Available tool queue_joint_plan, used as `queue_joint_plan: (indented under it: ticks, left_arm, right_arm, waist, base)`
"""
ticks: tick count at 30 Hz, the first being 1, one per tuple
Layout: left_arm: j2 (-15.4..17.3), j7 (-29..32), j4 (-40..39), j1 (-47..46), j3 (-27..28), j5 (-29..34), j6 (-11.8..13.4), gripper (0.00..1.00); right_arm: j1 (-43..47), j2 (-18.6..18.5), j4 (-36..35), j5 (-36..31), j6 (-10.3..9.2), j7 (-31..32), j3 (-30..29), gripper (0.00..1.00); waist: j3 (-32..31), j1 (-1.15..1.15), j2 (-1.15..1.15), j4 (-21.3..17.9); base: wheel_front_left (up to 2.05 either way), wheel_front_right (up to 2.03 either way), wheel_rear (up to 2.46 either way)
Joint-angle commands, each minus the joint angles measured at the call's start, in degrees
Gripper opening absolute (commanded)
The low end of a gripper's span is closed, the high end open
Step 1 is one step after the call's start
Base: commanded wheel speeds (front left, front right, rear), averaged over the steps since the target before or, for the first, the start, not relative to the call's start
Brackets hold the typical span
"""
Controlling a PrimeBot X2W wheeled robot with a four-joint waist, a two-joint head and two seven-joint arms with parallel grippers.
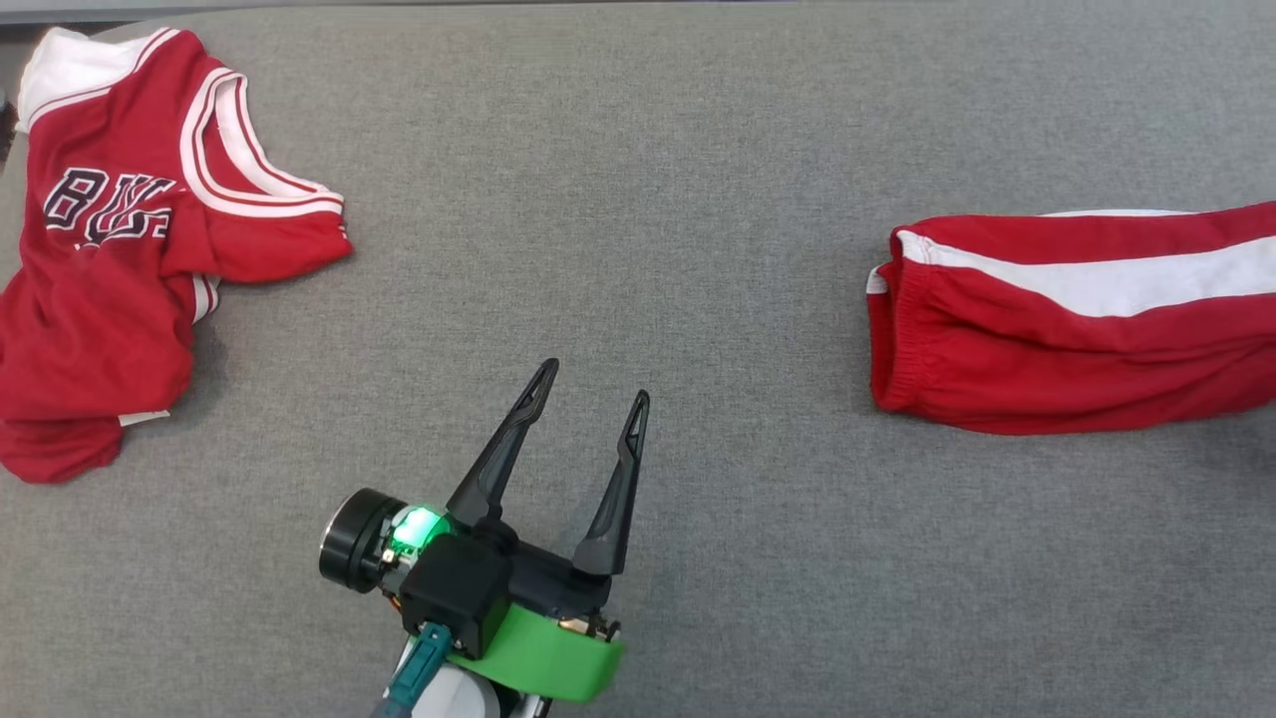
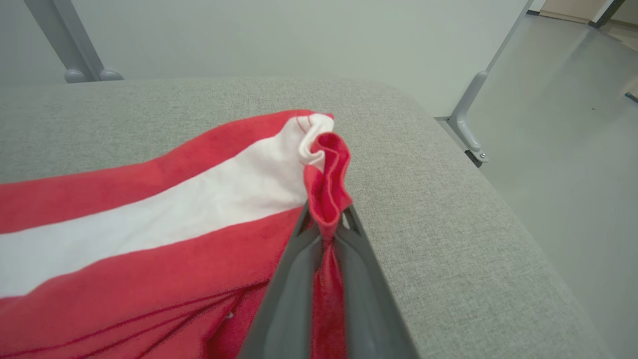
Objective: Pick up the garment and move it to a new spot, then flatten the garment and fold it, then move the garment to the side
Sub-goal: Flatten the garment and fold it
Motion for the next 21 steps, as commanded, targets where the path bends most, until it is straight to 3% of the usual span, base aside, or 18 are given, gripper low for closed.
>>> queue_joint_plan:
  ticks: [1,7,14,21]
  left_arm:
    - [0.08,0.04,0.15,0.56,0.35,-0.15,0.04,1.0]
    - [0.08,0.04,-0.94,1.87,1.62,-1.68,1.23,1.0]
    - [0.09,0.04,-0.74,3.02,1.55,-2.09,1.18,1.0]
    - [0.09,0.04,-0.51,2.99,0.61,-2.59,1.44,1.0]
  right_arm:
    - [0.39,0.59,-1.86,0.95,-0.09,-0.49,0.98,0.0]
    - [2.53,3.42,-12.86,4.1,-0.09,1.65,7.46,0.0]
    - [6.63,7.57,-23.84,4.7,-0.09,6.84,14.49,0.0]
    - [9.37,11.61,-27.14,5.74,-0.07,11.15,19.22,0.0]
  waist:
    - [-1.35,0.0,0.0,-0.71]
    - [-4.02,0.0,0.0,-1.42]
    - [-6.17,0.0,0.0,0.45]
    - [-6.73,0.0,0.0,3.22]
  base:
    - [0.0,0.0,0.0]
    - [0.0,0.0,0.0]
    - [0.0,0.0,0.0]
    - [0.0,0.0,0.0]
